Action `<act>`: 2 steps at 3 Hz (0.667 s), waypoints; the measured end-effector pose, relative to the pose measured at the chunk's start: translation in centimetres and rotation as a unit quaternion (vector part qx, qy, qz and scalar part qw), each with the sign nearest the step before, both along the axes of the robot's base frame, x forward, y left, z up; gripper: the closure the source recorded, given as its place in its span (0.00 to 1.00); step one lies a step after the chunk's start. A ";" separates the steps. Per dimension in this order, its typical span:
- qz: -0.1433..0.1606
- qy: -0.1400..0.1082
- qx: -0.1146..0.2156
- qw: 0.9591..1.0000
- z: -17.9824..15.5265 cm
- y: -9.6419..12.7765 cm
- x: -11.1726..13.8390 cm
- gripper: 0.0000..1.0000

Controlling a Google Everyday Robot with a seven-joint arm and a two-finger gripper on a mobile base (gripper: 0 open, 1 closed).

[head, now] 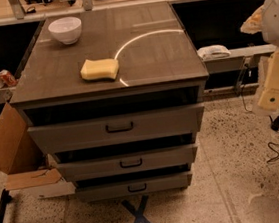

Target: Open middle drawer

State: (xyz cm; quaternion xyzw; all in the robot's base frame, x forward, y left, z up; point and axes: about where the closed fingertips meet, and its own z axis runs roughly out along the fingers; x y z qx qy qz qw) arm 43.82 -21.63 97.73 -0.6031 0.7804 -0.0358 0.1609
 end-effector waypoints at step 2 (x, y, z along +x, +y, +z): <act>0.012 -0.012 0.002 1.000 -0.2 0.3 -0.1 0.00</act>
Offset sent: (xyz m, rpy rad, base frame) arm -0.0023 0.0051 -0.0088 0.0084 -0.0373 0.0563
